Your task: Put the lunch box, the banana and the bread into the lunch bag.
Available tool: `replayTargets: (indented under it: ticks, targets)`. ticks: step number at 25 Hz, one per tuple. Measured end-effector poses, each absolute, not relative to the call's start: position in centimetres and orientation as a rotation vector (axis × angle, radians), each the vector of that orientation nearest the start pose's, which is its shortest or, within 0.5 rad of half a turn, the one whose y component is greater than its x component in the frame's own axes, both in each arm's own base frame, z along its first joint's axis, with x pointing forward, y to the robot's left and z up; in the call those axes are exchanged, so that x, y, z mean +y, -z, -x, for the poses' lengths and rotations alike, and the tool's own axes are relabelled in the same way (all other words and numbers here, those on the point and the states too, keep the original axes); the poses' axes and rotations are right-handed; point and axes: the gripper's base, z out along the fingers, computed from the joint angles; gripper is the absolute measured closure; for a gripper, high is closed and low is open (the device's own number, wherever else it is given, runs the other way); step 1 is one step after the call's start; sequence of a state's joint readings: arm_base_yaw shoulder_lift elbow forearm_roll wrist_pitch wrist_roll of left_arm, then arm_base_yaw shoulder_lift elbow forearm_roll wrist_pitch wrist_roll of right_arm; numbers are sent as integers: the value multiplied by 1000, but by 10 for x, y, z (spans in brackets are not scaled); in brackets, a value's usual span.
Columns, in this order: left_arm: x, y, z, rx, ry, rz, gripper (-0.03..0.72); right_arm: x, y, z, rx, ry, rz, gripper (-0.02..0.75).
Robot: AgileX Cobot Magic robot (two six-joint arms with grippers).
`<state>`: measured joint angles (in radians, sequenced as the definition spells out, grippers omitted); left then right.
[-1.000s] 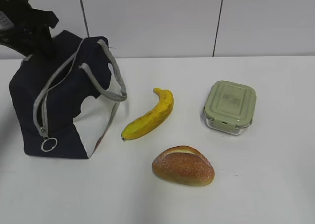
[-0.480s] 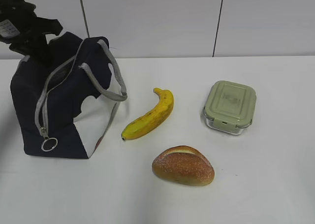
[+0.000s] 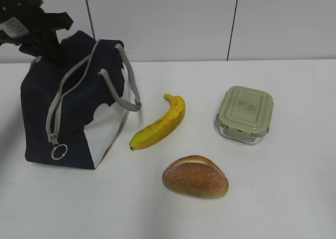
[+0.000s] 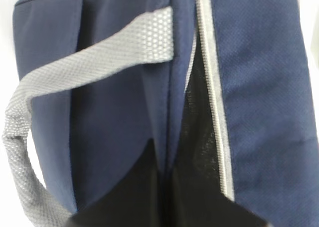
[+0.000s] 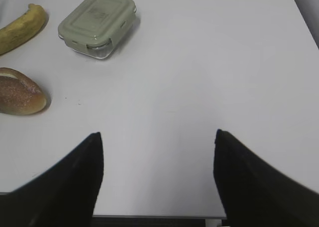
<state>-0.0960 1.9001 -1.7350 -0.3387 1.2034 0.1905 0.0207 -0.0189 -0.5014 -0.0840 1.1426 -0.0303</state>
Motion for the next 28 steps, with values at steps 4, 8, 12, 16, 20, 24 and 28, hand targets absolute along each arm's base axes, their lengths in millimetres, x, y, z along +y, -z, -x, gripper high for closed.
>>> replayTargets:
  ticks: [4,8,12,16,20,24,28]
  targets:
    - [-67,-298,-401,2788,459,-293,691,-7,-271,12,2104,107,45,226]
    - [-68,-298,-401,2788,461,-292,691,-7,-271,12,2104,103,45,227]
    - [-68,-298,-401,2788,463,-292,691,-6,-271,12,2105,89,46,227]
    - [-68,-298,-401,2788,463,-292,691,-5,-273,11,2105,70,48,226]
    - [-68,-298,-401,2789,463,-291,691,-3,-289,-5,2118,58,53,226]
    - [-68,-298,-401,2789,463,-291,691,0,-301,-40,2176,12,56,227]
    - [-68,-298,-401,2789,463,-291,691,6,-306,-84,2284,-71,40,227]
